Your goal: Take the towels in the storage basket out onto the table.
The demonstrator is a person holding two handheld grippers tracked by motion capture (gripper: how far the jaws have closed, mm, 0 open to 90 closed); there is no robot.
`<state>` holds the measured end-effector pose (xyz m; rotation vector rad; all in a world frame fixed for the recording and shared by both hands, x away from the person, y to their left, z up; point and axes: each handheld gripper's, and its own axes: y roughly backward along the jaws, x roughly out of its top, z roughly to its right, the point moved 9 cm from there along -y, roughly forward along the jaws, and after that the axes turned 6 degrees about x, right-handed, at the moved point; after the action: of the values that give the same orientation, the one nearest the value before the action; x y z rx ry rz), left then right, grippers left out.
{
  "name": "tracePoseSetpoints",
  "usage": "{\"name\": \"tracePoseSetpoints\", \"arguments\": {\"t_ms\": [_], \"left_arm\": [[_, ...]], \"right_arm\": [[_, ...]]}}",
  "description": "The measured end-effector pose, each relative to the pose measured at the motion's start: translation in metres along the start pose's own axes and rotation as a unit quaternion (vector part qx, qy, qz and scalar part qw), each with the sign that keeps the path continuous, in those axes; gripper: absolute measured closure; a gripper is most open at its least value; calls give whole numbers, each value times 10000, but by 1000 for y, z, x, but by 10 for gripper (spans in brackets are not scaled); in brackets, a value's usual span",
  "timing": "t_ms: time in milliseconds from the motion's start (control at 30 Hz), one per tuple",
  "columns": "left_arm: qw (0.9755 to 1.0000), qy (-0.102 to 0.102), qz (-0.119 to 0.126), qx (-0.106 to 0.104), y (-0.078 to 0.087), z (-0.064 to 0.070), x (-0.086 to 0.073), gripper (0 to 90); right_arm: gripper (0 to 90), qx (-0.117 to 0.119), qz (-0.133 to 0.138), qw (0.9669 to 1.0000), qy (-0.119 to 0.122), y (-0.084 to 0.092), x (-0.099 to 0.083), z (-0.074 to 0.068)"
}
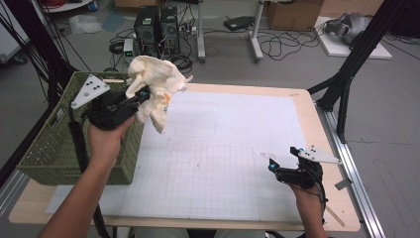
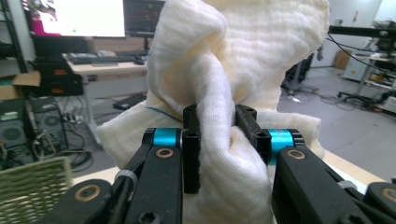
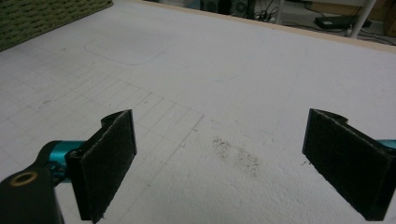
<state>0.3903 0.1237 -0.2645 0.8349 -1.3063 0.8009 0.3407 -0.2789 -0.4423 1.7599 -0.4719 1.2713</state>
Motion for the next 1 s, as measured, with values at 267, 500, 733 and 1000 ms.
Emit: {"name": "tracePoseSetpoints", "arguments": {"t_ms": [267,500,733,1000], "left_arm": [[9990,-127,-264,-349,-25,34,-30,730],[9971,-169,-468,-581,-42,57,-56,730],[9933,-283,-689,-885,-57,84,-82,718],[9896,-282,-918,-1067,-71,106,-111,716]], "right_arm": [[91,-21,-44,10000,36,-1,-1,0],[91,-25,-76,10000,22,-1,-2,1],[91,-50,-39,10000,71,-1,-1,2],[91,-22,-92,9999,34,-2,-3,2]]}}
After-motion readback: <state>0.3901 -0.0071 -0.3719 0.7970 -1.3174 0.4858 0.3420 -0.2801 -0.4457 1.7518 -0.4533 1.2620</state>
